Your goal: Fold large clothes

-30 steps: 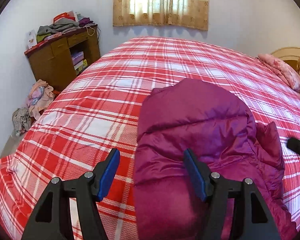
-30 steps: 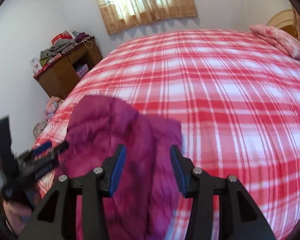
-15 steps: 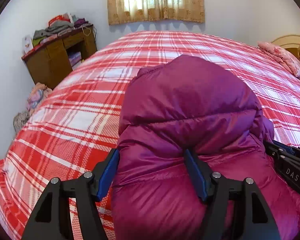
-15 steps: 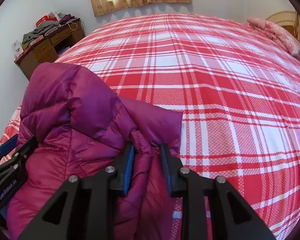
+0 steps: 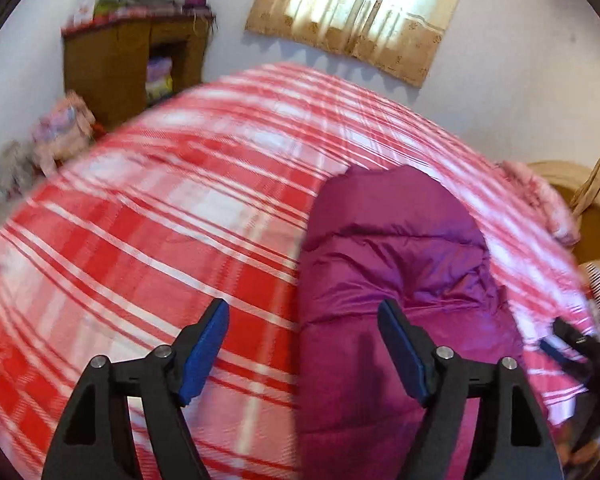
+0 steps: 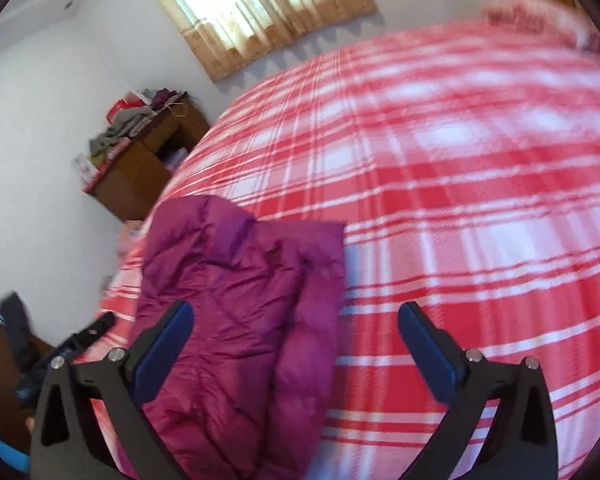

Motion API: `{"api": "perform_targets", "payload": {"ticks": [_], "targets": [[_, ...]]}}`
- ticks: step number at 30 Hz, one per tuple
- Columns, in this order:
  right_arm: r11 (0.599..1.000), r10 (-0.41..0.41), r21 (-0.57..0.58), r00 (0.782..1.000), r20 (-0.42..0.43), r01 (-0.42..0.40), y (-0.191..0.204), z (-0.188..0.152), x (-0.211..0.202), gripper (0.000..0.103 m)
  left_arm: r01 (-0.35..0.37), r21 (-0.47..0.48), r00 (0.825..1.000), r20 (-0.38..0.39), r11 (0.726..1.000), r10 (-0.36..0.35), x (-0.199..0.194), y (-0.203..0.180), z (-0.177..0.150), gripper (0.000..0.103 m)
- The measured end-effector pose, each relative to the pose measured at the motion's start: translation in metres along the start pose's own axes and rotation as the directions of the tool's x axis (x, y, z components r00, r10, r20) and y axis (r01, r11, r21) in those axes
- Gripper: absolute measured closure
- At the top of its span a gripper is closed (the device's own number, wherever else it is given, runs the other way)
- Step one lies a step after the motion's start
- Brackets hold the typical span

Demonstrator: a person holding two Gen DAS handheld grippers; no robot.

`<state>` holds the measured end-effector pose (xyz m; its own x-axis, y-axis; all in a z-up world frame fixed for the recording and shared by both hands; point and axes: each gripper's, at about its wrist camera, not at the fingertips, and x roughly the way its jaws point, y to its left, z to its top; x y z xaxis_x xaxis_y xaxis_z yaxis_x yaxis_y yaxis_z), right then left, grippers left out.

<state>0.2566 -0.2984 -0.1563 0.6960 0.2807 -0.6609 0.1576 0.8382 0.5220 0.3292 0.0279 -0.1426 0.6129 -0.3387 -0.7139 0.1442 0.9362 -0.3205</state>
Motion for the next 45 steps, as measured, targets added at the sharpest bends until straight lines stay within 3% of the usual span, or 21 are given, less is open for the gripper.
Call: {"api": "perform_targets", "payload": {"ticks": [3,5,7,12,14,22,28,33,41,45], "targets": [[1.000,0.008,0.022,0.998,-0.065,-0.006,-0.003,-0.005,0.025,0.000,0.034,-0.021,0.996,-0.087,0.999,-0.036,0.025,-0.006,-0.011,0.026],[0.998,0.040,0.045,0.990,-0.136,-0.034,-0.008,-0.017,0.045,0.000,0.070,-0.035,0.994,-0.084,0.997,-0.073,0.030,-0.009,-0.020,0.025],[1.000,0.023,-0.015,0.996,-0.092,-0.024,-0.003,-0.026,0.043,0.000,0.113,-0.043,0.990,-0.082,0.993,-0.116,0.033,-0.011,-0.027,0.025],[0.994,0.003,-0.107,0.994,-0.113,-0.015,0.011,-0.026,0.050,0.000,0.208,-0.097,0.969,-0.112,0.973,-0.218,0.044,-0.002,-0.026,0.025],[0.992,0.020,-0.124,0.993,-0.118,-0.034,0.016,-0.022,0.057,0.000,0.201,-0.062,0.973,-0.100,0.978,-0.207,0.046,-0.009,-0.026,0.025],[0.970,-0.068,-0.238,0.994,-0.089,0.045,0.034,-0.026,0.074,0.003,0.106,0.069,0.991,-0.095,0.992,-0.099,0.053,-0.030,-0.025,0.029],[0.964,-0.083,-0.261,0.993,-0.087,0.058,0.043,-0.036,0.069,0.027,0.033,0.158,0.997,-0.070,0.987,-0.022,0.051,-0.041,-0.030,0.043],[0.976,-0.041,-0.218,0.993,-0.114,0.015,0.039,-0.046,0.057,0.040,0.044,0.174,0.997,-0.069,0.984,-0.033,0.038,-0.041,-0.040,0.049],[0.979,0.034,-0.192,0.989,-0.144,-0.061,0.023,-0.081,0.021,0.041,0.095,0.168,0.992,-0.098,0.981,-0.079,0.007,-0.037,-0.070,0.049],[0.981,0.066,-0.172,0.987,-0.149,-0.091,0.017,-0.093,0.009,0.041,0.110,0.131,0.990,-0.099,0.985,-0.098,-0.003,-0.027,-0.076,0.041]]}}
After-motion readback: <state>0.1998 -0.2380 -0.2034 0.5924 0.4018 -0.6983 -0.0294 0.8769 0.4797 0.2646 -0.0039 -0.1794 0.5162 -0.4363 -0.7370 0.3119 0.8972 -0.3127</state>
